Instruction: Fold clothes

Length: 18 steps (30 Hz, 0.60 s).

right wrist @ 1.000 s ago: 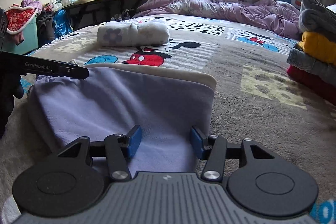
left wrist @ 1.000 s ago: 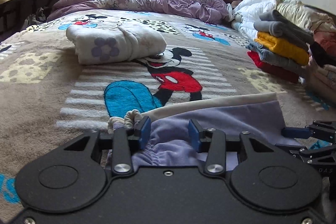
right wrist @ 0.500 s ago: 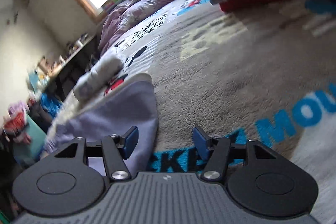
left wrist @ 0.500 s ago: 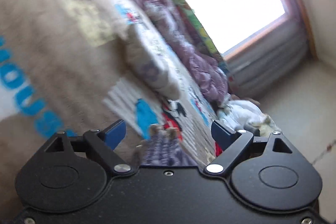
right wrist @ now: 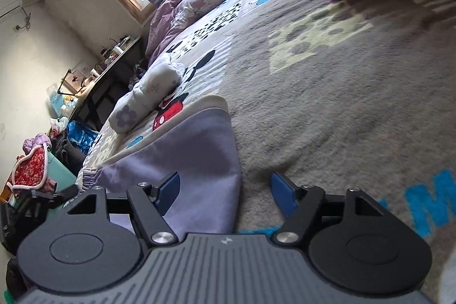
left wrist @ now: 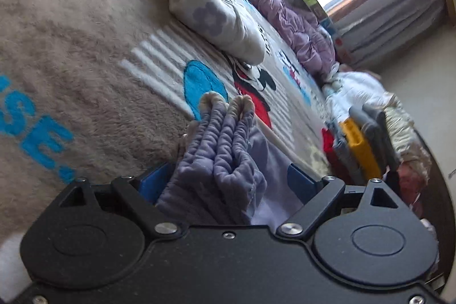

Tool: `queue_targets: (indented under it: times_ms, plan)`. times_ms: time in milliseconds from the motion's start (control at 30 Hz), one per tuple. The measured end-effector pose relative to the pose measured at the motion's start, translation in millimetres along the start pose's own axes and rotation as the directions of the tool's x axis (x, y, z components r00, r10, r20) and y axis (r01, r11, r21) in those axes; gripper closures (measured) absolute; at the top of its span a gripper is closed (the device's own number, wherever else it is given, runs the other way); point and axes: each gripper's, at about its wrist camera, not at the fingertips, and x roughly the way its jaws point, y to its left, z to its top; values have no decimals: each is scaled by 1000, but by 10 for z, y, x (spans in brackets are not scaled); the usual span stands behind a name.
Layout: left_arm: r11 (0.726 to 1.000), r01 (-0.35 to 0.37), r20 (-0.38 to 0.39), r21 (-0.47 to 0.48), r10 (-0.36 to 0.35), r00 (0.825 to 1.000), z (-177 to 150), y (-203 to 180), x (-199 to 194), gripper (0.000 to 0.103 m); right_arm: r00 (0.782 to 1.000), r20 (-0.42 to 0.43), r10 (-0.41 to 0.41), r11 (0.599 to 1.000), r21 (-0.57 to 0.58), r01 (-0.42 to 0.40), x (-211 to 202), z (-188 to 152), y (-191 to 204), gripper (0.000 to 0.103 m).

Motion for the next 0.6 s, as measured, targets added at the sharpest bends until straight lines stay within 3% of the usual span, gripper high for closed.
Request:
queue_targets:
  times_ms: [133,200,267,400,500,533,600]
  plan:
    - [1000,-4,-12,2,4,1000,10,-31,74,13,1000,-8,21,1000,-2,-21,30,-12,39,33]
    - [1000,-6,-21,0,6,1000,5,-16,58,15,999,-21,42,999,15,-42,18,-70,53,41]
    - [1000,-13,-33,-4,13,999,-10,3,8,24,998,-16,55,998,41,-55,-40,-166,42,47]
    - [1000,-25,-52,11,26,998,-52,1,-43,27,997,-4,79,993,91,-79,-152,-351,22,57]
    - [1000,-23,-39,19,23,999,-50,12,6,30,997,18,74,991,110,-76,-83,-337,20,57]
    - [1000,-20,-31,15,21,999,-42,22,16,35,997,20,70,992,108,-72,-43,-312,29,59]
    - [999,-28,-14,18,29,999,-42,23,25,48,998,22,50,992,115,-53,25,-275,33,76]
